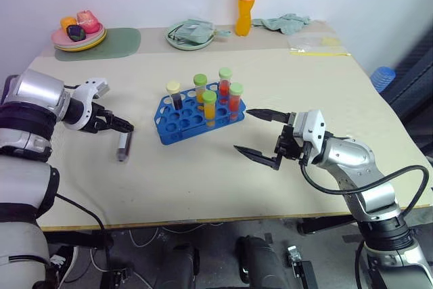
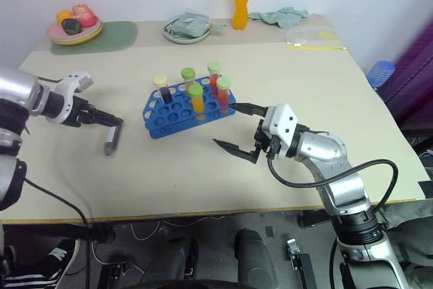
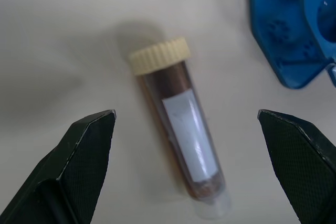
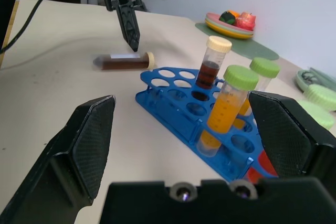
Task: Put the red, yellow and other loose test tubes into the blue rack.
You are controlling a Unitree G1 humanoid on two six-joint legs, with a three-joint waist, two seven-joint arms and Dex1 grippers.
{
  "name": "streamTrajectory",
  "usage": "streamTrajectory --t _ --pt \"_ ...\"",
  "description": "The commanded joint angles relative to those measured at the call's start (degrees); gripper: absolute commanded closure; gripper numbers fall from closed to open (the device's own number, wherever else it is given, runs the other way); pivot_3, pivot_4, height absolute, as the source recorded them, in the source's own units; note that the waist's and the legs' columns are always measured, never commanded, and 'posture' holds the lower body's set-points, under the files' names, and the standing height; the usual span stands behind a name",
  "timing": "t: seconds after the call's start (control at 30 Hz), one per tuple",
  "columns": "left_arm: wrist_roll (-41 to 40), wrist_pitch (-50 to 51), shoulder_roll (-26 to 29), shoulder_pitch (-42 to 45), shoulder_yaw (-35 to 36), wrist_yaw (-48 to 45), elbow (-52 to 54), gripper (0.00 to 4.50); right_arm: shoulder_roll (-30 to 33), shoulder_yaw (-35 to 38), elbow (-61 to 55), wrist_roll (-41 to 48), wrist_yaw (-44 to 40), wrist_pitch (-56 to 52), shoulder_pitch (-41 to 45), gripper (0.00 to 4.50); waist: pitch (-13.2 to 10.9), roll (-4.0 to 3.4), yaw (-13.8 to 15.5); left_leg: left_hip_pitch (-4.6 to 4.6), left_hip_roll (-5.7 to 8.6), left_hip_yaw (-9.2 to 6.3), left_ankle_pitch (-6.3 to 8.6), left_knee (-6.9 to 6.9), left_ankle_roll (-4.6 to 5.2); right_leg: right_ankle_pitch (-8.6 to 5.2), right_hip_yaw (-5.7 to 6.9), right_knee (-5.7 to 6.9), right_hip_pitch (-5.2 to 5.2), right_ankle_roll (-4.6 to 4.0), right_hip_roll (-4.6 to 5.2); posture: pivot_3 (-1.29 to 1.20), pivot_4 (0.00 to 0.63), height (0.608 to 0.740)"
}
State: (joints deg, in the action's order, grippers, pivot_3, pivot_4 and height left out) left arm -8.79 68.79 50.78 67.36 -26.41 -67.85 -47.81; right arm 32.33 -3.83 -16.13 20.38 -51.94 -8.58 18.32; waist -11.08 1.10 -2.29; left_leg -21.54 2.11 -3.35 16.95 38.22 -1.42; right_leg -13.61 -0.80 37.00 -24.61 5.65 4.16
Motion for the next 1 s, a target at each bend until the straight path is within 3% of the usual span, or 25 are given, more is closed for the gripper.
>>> streamTrajectory --t 0.03,0.3,0.4,0.53,0.6,0.73,0.83,0.9,1.0 --pt "1.63 2.94 -0.9 2.37 0.17 -0.73 -3.13 0.0 0.01 1.03 -2.68 0.13 0.58 1.04 0.01 0.03 -0.01 0.02 0.0 0.0 0.0 -0.01 0.0 0.0 0.0 0.0 0.0 0.0 0.0 0.0 0.0 0.0 0.15 0.74" --pt "3.81 2.24 -4.14 0.12 1.96 1.4 -8.4 0.0 -0.19 0.91 -1.04 -1.53 1.33 2.79 -0.32 0.03 -0.03 0.05 -0.04 0.01 -0.01 -0.02 0.0 0.01 0.0 0.0 0.0 0.03 -0.01 0.0 -0.01 0.0 0.15 0.74" --pt "4.31 2.71 -5.5 -0.65 2.56 2.11 -9.39 0.95 -0.27 0.65 -0.86 -1.83 1.33 3.06 -0.24 0.0 -0.03 0.05 0.09 0.05 0.0 -0.01 0.0 0.01 0.0 0.0 0.0 0.05 0.03 0.01 0.03 0.0 0.15 0.74" --pt "4.84 2.93 -6.56 -0.32 5.18 3.87 -11.2 2.98 -0.41 0.63 -0.9 -2.24 1.63 3.3 -0.48 0.0 -0.02 0.06 0.32 0.05 0.04 -0.01 0.0 0.01 0.0 -0.01 0.01 0.06 0.03 0.02 0.08 0.0 0.15 0.74" --pt "5.25 2.73 -6.61 0.15 6.4 4.78 -11.73 3.7 -0.59 0.59 -1.12 -2.43 2.01 3.22 -0.79 0.0 -0.02 0.05 0.26 0.06 0.04 -0.01 0.0 0.02 0.0 -0.01 0.0 0.07 0.04 0.02 0.08 0.0 0.15 0.74" --pt "4.86 1.92 -5.16 0.32 11.09 9.25 -9.21 3.71 -0.46 0.45 -2.37 -2.55 2.55 2.93 -1.81 0.0 -0.02 0.06 0.2 0.08 0.03 -0.03 -0.01 0.02 -0.01 -0.01 0.01 0.13 0.04 0.02 0.07 0.0 0.15 0.74" --pt "4.08 -0.54 -4.18 -1.9 21.23 21.41 -2.63 3.71 0.23 1.12 -3.23 -2.0 2.31 2.36 -2.99 0.0 -0.02 0.06 0.03 0.07 -0.02 -0.06 0.0 0.01 -0.01 0.0 0.01 0.12 0.02 0.02 0.08 0.0 0.15 0.74" --pt "1.93 -6.04 -5.88 -7.02 32.67 30.65 8.56 3.71 0.57 1.76 -3.71 -1.19 2.22 1.67 -3.75 0.0 -0.03 0.07 -0.02 0.02 -0.1 -0.08 -0.02 0.01 -0.03 0.0 0.0 0.13 -0.04 0.02 0.12 0.0 0.15 0.74" --pt "-1.14 -21.6 -10.67 -20.64 42.16 35.1 31.31 3.71 0.93 2.49 -4.38 0.53 1.81 0.21 -4.53 0.0 -0.01 0.07 0.16 -0.04 -0.08 -0.02 -0.07 -0.03 -0.15 0.01 -0.07 0.11 -0.13 0.05 0.46 0.0 0.15 0.74"
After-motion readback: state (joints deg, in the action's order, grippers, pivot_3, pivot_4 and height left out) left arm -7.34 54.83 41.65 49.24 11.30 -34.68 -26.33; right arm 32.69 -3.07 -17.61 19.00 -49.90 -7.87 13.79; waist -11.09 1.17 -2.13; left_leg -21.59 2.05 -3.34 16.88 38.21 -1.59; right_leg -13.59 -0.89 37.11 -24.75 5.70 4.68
